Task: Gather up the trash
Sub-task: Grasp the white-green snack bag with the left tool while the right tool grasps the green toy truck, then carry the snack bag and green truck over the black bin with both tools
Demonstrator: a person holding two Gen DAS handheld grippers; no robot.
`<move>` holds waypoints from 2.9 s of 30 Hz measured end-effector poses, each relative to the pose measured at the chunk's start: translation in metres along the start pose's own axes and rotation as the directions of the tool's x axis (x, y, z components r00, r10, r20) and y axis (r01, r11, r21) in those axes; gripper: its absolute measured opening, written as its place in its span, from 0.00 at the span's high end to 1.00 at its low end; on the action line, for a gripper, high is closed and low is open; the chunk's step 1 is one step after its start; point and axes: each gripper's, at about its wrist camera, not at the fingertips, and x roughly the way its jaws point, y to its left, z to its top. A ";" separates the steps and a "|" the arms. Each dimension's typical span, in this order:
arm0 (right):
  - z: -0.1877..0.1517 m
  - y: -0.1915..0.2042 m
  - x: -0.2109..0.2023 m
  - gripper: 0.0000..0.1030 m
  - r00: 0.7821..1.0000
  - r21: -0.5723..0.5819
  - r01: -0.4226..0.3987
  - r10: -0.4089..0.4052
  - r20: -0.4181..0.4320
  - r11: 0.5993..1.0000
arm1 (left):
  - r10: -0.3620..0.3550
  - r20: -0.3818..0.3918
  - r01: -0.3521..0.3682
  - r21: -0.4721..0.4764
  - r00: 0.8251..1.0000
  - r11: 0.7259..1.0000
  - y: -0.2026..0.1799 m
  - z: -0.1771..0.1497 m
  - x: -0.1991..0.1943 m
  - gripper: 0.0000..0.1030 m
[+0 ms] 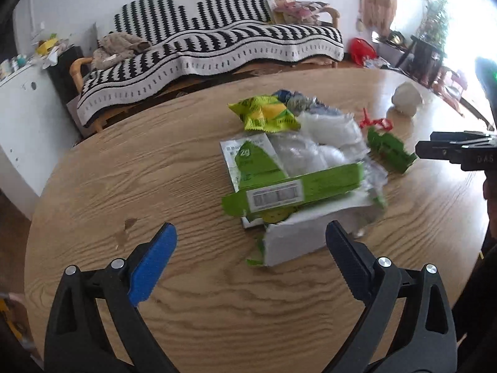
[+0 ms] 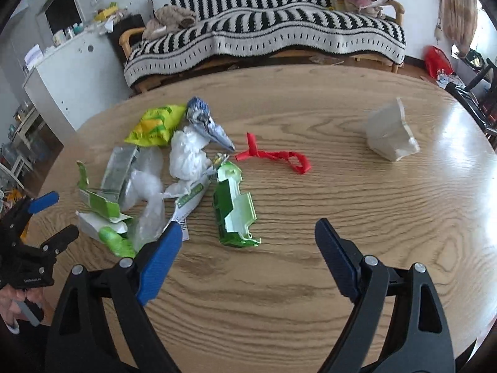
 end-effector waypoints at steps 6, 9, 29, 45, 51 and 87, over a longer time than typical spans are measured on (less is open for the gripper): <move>0.004 0.003 0.031 0.18 0.998 -0.033 0.019 -0.021 -0.052 0.999 | -0.075 -0.017 0.074 -0.026 0.997 0.997 0.003 0.001 0.022 0.09; 0.008 -0.002 0.037 0.18 0.998 -0.021 0.042 -0.043 -0.052 0.999 | -0.134 -0.008 0.134 -0.028 0.991 0.991 -0.004 0.003 0.022 0.09; 0.008 -0.006 0.040 0.27 0.995 -0.066 0.077 -0.081 -0.065 0.995 | -0.221 -0.033 0.223 0.085 0.975 0.971 -0.040 -0.003 0.013 0.09; 0.008 0.006 0.029 0.74 0.998 -0.100 0.041 -0.045 -0.043 0.994 | -0.194 -0.067 0.203 0.168 0.979 0.965 -0.063 -0.008 -0.006 0.65; 0.009 0.006 0.014 0.74 1.000 -0.080 0.019 -0.020 -0.008 0.997 | -0.191 -0.043 0.195 0.122 0.981 0.973 -0.058 -0.007 -0.026 0.67; -0.014 -0.059 -0.079 0.74 0.992 0.069 0.038 -0.046 0.118 0.997 | -0.105 0.033 0.106 -0.058 0.994 0.993 -0.085 0.052 -0.025 0.67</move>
